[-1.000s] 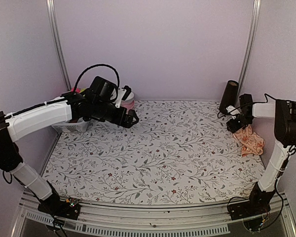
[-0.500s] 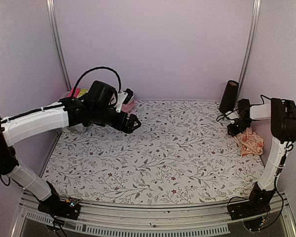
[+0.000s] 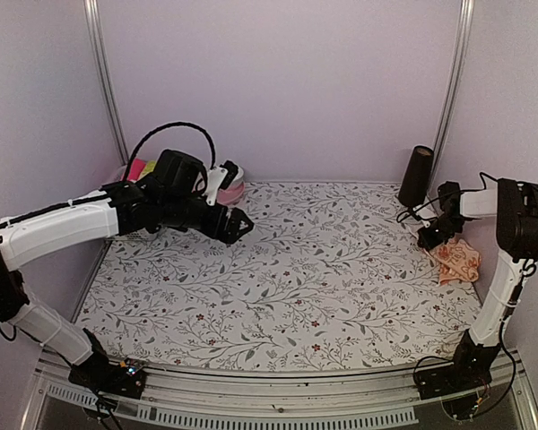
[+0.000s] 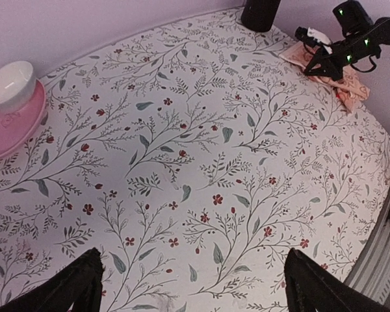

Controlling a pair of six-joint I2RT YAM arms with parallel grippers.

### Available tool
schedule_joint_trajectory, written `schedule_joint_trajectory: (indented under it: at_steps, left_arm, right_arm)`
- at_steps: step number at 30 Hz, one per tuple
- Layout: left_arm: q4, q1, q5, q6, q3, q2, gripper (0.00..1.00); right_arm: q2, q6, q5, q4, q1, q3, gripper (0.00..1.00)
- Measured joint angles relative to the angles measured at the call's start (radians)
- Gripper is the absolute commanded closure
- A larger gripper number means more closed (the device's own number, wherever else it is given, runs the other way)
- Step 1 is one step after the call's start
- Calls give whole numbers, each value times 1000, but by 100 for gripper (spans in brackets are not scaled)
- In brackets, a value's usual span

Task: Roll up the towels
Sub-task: Pick up the towel from the corner of the board, then pass from the right arm to the left

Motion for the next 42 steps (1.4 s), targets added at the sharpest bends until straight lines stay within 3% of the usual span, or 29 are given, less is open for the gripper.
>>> schedule_joint_trajectory:
  at_steps: [4,7,11,14,21,26,35,39,42]
  left_arm:
    - [41,2,1,37,-28,-31,3]
    - [101,2,-3,76,-89,-81,3]
    - [189,2,-6,135,-169,-138,3]
    - [235,-4,16,171,-193,-150,3]
    - [300,-75,83,297,-169,-70,3]
    - [467,-137,106,381,-248,18,3]
    - [628,-209,63,541,-266,285,3]
    - [698,-248,3,595,-266,340,9]
    - [771,-258,-31,615,-270,355,19]
  right_arm:
    - [-38,-45,-85,-89,112,40,97]
    - [-58,-100,-143,-157,245,121,98]
    - [-60,-185,-272,-260,521,269,97]
    - [-60,-234,-372,-324,615,349,97]
    - [-59,-280,-483,-365,633,314,97]
    - [-50,-301,-507,-388,635,259,97]
    - [-45,-309,-526,-389,635,246,97]
    - [-43,-308,-529,-388,635,246,97]
    - [-41,-308,-529,-388,635,246,97]
